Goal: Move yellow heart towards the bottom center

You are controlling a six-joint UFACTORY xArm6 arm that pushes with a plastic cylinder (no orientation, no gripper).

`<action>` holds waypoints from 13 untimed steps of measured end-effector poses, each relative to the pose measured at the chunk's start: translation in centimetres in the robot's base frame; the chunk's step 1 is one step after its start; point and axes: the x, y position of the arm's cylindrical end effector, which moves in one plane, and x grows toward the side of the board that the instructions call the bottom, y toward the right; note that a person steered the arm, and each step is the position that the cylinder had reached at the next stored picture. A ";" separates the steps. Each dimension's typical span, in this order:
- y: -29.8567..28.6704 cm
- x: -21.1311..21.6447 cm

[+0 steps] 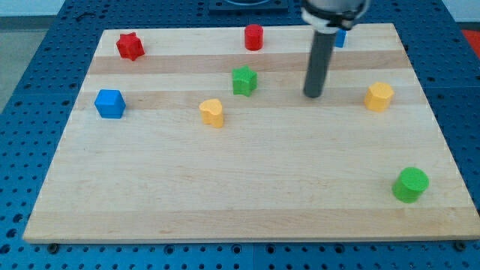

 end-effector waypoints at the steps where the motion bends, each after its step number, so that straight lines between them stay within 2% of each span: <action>1: -4.3 2.3; 3: -12.4 0.8; 4: -14.1 1.6; 6: -14.4 5.9; 10: -16.5 4.1; 12: -18.7 8.5; 13: -15.5 11.0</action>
